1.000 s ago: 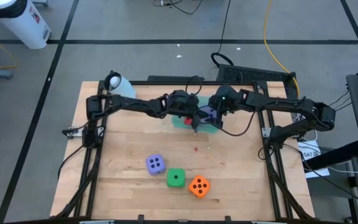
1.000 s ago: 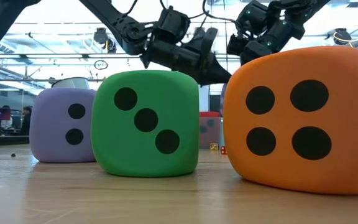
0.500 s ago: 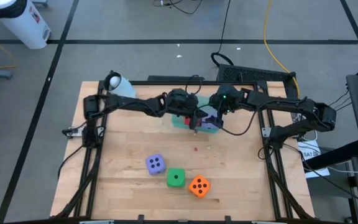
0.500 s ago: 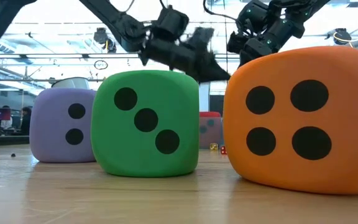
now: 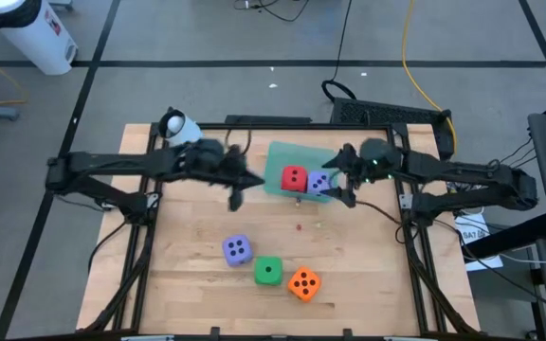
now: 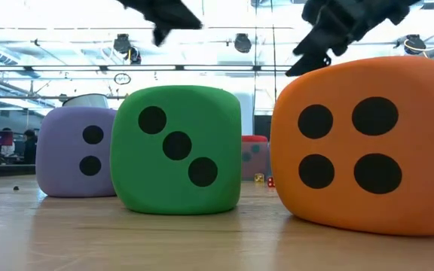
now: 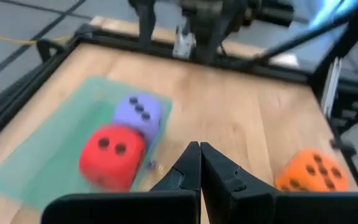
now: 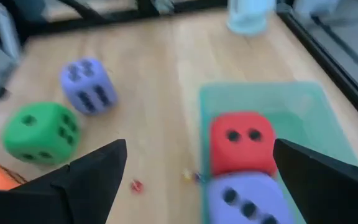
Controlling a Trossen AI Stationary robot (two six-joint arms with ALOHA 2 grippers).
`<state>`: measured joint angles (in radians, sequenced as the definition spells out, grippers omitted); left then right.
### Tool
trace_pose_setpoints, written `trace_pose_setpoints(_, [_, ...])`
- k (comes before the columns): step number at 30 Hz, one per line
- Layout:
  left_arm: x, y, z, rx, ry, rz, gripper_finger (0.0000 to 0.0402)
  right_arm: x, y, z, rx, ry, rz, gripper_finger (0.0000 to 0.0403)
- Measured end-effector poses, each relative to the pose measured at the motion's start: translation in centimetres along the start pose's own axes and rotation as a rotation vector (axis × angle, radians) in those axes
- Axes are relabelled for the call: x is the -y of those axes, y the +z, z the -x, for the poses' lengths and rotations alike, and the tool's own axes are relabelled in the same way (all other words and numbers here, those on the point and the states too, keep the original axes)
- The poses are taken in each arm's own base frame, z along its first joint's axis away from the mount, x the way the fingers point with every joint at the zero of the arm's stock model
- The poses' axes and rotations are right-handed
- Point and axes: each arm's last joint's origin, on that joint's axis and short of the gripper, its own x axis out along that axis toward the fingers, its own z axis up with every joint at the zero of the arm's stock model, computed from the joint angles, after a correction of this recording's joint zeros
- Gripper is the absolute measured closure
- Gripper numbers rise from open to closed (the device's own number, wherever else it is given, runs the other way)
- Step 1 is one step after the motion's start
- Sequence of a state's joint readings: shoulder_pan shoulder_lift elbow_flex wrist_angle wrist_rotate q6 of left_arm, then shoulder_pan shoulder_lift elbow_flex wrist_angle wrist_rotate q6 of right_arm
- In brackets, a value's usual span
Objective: Pick & Place Dice
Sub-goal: Put the large orange die into the blue bin
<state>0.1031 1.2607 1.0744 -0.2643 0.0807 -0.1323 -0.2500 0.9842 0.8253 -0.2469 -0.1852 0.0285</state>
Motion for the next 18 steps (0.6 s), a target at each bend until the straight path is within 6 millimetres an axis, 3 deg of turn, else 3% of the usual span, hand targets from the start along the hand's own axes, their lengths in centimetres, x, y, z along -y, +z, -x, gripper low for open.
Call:
trace_pose_setpoints(5, [2.1,-1.2,2.8,-0.014,0.067,-0.035,0.0400,-1.4,-2.4,-0.2,0.095,0.072,-0.032,0.0010])
trace_pose_setpoints(10, [1.2,-3.3,4.8,0.220,0.049,0.023,0.0400,-2.8,-3.9,-0.5,0.117,0.152,-0.081,0.0010])
trace_pose_setpoints(13, [0.2,-6.0,5.5,0.286,0.036,0.105,0.0400,-4.3,-3.8,-0.5,0.142,0.233,-0.117,0.0010])
trace_pose_setpoints(18, [-0.2,-10.5,4.6,0.294,0.004,0.156,0.0394,-6.9,-3.4,-0.1,0.062,0.341,-0.226,0.0010])
